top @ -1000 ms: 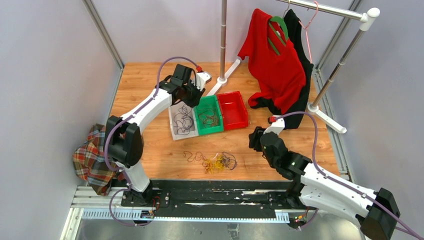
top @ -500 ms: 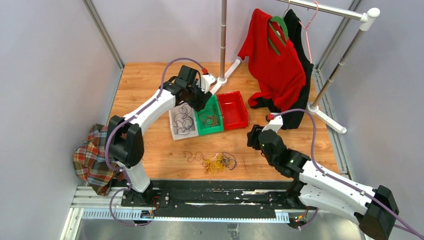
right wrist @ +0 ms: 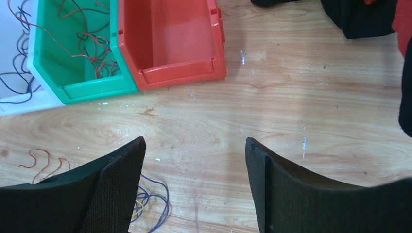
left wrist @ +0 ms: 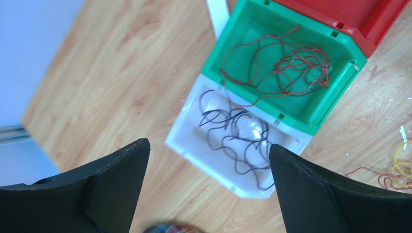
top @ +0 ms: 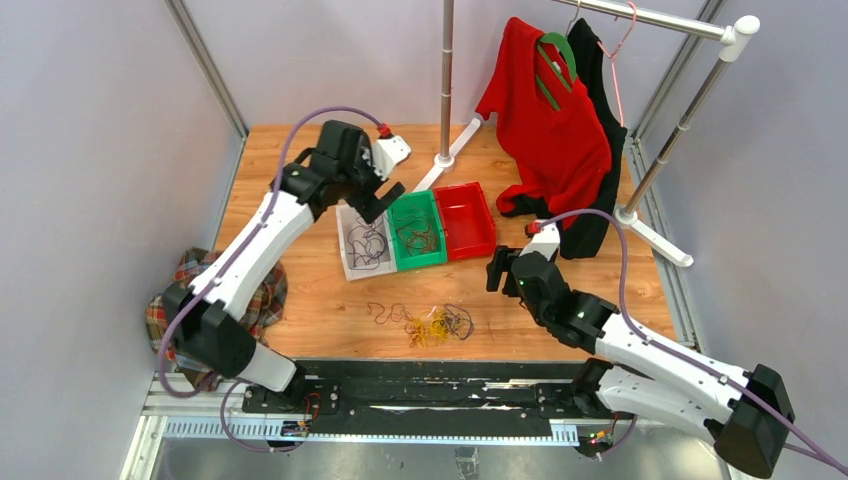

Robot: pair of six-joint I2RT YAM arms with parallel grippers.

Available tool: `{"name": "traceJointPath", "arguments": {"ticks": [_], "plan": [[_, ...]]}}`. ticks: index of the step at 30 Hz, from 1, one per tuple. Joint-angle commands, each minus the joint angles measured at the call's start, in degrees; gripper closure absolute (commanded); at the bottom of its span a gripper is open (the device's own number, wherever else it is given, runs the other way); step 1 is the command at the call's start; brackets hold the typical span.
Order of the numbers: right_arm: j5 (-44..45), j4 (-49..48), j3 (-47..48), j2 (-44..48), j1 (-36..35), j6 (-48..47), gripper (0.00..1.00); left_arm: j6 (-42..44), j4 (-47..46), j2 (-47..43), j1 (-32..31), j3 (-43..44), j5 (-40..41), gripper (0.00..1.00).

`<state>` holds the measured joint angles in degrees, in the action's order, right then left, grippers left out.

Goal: Untangle the cables

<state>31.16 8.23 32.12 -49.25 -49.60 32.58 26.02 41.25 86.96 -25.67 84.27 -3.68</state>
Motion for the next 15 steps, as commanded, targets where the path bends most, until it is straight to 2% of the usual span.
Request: {"name": "traceJointPath", "arguments": {"ticks": [1,9,15], "plan": [[-1.7,3.0,2.6,-1.7,0.9,-1.6,0.25,4.0,5.8,-5.9,1.9,0.7,2.9,0.02],[-5.0,4.6,3.4,-4.4,1.0,-0.6,0.24,5.2,6.7,-13.3,6.0,-2.8,2.8,0.02],[-9.2,4.5,2.9,-6.8,1.0,-0.2,0.23,3.8,1.3,-18.7,7.0,-8.3,4.3,0.02]]}}
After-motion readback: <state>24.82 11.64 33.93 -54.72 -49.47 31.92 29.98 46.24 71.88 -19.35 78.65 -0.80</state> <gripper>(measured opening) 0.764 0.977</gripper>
